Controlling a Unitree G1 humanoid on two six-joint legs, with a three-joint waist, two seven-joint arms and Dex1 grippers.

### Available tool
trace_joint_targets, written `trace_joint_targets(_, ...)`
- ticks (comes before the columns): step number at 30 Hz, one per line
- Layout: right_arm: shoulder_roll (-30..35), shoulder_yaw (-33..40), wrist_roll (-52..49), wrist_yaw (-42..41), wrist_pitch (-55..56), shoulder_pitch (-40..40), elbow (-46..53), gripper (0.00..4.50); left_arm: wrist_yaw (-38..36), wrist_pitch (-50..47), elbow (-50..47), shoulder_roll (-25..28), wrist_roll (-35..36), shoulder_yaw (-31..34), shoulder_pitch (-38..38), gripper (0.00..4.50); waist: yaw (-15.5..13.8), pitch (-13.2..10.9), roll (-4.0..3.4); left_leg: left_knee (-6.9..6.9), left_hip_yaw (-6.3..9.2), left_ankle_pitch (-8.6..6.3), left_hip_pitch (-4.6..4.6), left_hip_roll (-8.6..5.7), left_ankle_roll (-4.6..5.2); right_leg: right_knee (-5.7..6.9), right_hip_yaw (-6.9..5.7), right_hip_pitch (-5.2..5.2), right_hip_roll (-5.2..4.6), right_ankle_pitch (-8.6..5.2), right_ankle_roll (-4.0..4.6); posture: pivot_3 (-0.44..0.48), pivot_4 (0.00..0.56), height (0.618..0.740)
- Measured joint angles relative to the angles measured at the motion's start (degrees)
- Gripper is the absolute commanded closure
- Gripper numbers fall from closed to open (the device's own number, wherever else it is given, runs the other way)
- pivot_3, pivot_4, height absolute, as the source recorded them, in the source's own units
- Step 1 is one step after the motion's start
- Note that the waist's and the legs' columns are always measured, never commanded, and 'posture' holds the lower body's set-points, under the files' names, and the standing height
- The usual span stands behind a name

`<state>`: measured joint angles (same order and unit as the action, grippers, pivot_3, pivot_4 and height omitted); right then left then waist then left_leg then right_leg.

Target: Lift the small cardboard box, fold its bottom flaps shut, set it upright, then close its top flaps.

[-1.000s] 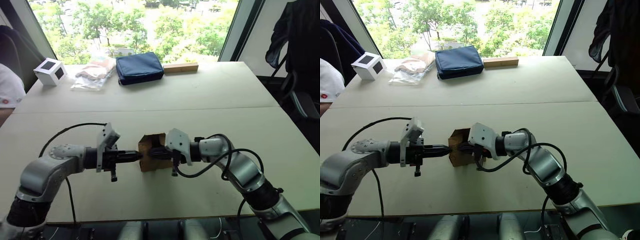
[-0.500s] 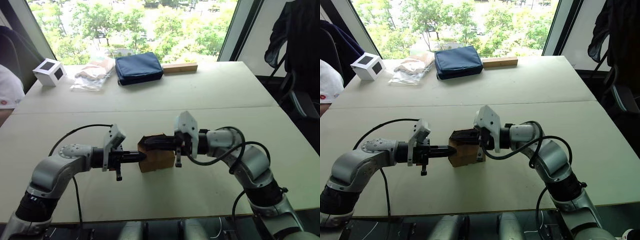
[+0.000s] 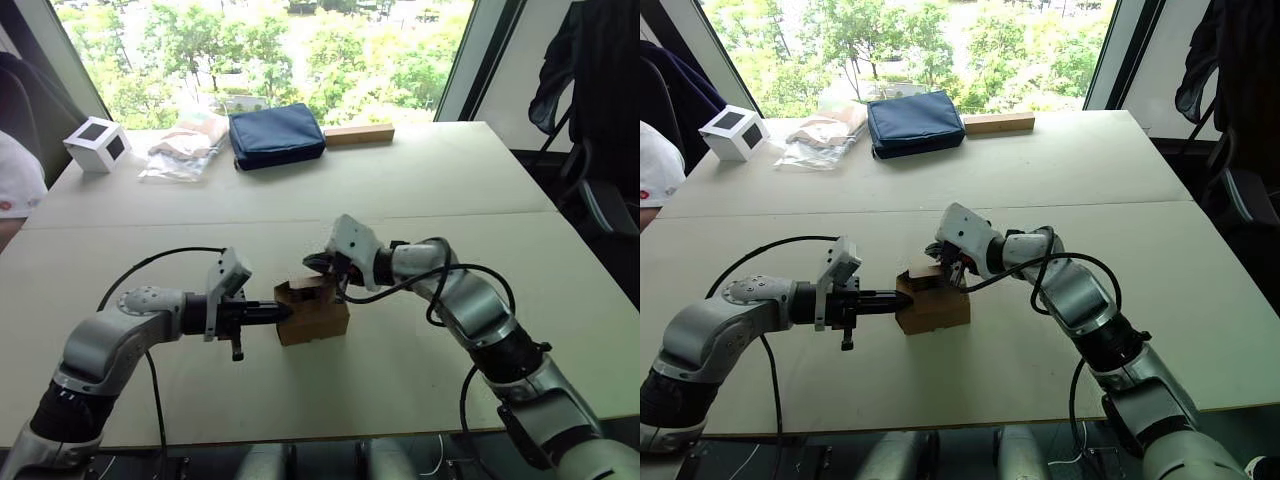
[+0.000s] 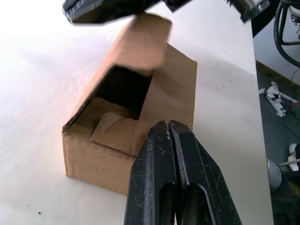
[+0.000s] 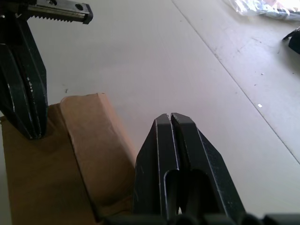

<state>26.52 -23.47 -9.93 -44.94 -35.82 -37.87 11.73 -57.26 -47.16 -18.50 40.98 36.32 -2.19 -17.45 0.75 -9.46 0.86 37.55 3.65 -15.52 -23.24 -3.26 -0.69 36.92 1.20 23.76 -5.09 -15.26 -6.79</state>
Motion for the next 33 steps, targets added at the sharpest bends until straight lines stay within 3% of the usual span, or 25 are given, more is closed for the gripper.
trace_joint_targets(12,1.71,-0.23,-1.33,-3.21,-1.84,4.5,6.49,4.5,-0.08,-3.32,3.1,-0.11,6.22,5.28,-4.15,4.46,-0.03,0.0,0.0,-0.01,0.01,0.01,0.01,0.0,-0.01,0.0,-0.01,0.0,0.07,0.0,0.0,0.0,0.15,0.74)
trace_joint_targets(21,1.64,0.13,-1.52,-2.53,-2.01,5.45,7.86,4.5,0.24,3.53,12.54,-4.2,-2.03,-1.61,-8.16,4.46,-0.08,0.0,0.01,-0.05,0.01,0.02,0.0,-0.02,-0.03,0.0,-0.02,0.01,0.09,0.0,0.0,0.0,0.15,0.74)
trace_joint_targets(33,4.49,3.93,-3.79,-3.46,-1.99,12.64,14.58,4.5,-0.5,6.02,15.66,-6.47,-3.62,-2.44,-9.96,4.46,-0.03,0.01,0.02,-0.08,0.01,0.03,0.02,-0.01,-0.03,-0.01,-0.02,0.0,0.09,0.0,-0.01,0.0,0.15,0.74)
